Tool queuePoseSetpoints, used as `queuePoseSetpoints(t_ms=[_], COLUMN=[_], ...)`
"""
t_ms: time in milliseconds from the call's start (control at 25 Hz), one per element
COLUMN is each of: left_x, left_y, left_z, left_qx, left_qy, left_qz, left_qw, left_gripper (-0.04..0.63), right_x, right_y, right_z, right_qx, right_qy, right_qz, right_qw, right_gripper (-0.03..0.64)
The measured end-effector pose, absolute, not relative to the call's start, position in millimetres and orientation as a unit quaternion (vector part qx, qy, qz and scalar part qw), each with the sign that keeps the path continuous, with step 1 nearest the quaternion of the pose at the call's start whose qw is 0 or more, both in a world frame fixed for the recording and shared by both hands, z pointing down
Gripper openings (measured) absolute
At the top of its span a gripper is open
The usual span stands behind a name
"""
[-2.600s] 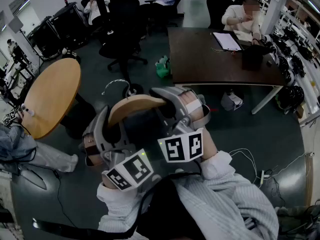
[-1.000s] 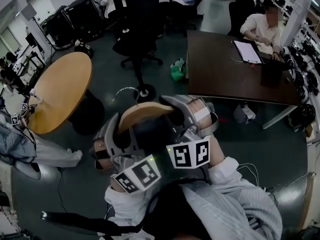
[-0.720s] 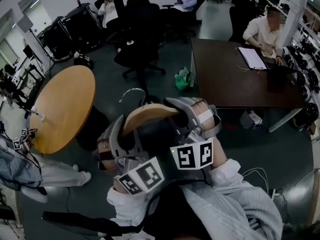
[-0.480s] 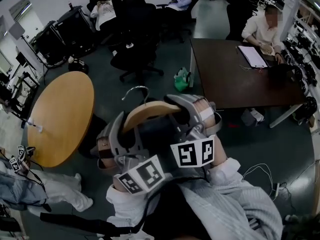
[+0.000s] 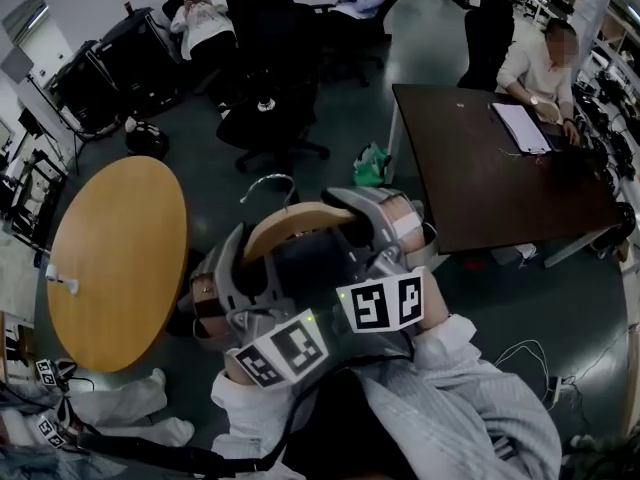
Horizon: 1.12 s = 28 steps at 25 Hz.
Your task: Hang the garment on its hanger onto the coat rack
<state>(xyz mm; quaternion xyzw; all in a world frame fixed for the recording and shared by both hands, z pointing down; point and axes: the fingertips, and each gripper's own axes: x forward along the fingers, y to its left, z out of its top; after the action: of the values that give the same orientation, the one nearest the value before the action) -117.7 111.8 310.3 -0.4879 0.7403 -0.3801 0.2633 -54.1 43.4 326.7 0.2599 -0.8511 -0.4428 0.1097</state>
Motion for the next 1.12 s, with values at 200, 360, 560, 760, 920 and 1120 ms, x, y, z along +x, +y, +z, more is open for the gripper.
queuePoseSetpoints(t_ms=[200, 360, 560, 760, 920, 1120], left_x=[-174.4, -212.6, -245.9, -277.3, -295.8, -316.7], left_y=[35.4, -21.8, -85.0, -131.2, -163.0, -196.9], left_z=[294.9, 283.5, 275.6, 276.3, 273.9, 259.8], left_qx=[-0.48, -0.478, -0.47, -0.481, -0.493, -0.52], left_qy=[0.739, 0.744, 0.752, 0.749, 0.736, 0.717], left_qz=[-0.386, -0.381, -0.374, -0.373, -0.374, -0.353], left_qw=[0.273, 0.268, 0.269, 0.263, 0.275, 0.301], left_gripper=[0.067, 0.066, 0.067, 0.067, 0.067, 0.066], right_x=[-111.8, -151.3, -184.5, -213.6, -230.0, -249.3], right_y=[-32.6, -91.2, -155.0, -199.0, -228.2, -259.4], right_z=[310.3, 298.6, 287.6, 285.2, 282.1, 269.7], right_qx=[0.256, 0.247, 0.242, 0.249, 0.268, 0.3], right_qy=[-0.85, -0.851, -0.845, -0.838, -0.83, -0.821], right_qz=[-0.449, -0.453, -0.467, -0.475, -0.478, -0.475], right_qw=[0.098, 0.096, 0.093, 0.103, 0.107, 0.102], right_gripper=[0.02, 0.02, 0.02, 0.02, 0.02, 0.021])
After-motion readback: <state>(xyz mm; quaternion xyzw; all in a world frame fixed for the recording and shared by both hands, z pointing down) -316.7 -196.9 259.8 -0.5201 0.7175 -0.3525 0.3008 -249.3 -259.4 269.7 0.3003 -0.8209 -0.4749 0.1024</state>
